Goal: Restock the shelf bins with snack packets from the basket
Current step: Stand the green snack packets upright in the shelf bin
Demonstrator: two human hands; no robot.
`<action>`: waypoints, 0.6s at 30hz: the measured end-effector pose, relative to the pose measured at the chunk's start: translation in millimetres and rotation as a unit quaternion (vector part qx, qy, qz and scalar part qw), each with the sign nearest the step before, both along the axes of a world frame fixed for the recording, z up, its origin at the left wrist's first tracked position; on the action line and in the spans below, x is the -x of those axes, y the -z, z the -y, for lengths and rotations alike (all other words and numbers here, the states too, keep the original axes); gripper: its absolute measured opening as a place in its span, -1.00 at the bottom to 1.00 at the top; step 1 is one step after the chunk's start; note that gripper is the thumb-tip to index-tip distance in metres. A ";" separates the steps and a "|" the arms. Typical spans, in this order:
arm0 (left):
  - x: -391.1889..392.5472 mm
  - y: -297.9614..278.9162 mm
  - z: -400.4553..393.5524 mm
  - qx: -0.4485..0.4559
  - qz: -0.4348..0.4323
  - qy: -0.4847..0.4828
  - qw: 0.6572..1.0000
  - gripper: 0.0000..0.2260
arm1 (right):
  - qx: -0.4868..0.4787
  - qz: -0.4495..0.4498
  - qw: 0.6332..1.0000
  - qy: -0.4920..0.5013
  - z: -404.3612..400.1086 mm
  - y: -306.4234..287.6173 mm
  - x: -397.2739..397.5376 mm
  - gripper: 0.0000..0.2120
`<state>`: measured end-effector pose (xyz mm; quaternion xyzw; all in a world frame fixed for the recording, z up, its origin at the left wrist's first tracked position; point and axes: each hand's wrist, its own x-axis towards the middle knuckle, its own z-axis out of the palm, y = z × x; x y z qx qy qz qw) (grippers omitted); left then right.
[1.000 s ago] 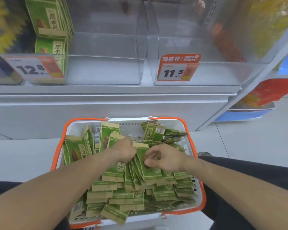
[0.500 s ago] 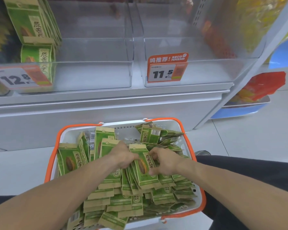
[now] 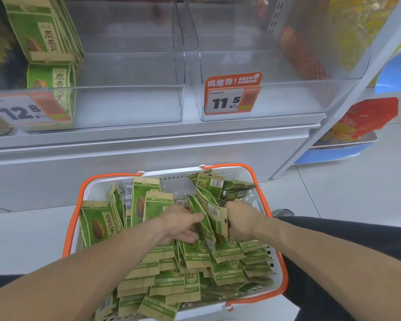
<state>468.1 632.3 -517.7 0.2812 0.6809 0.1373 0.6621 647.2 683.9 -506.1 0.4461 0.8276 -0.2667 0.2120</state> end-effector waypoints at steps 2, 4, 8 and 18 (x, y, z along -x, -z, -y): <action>-1.6 2.5 1.9 0.017 0.046 -0.020 0.999 -0.47 | -0.003 -0.017 1.000 -0.002 -0.9 -1.6 0.6 -0.93; 0.1 2.1 0.6 0.022 0.074 -0.058 0.995 -0.44 | 0.001 -0.040 0.999 0.005 0.0 -2.0 0.7 -0.87; 3.6 -1.9 -1.9 0.030 0.051 -0.079 0.995 -0.43 | 0.023 -0.081 0.995 0.047 -5.5 -11.2 2.3 -0.87; 20.3 -17.0 -2.5 0.025 0.001 -0.120 0.992 -0.54 | -0.093 -0.161 0.970 0.159 -31.6 -83.6 2.6 -0.86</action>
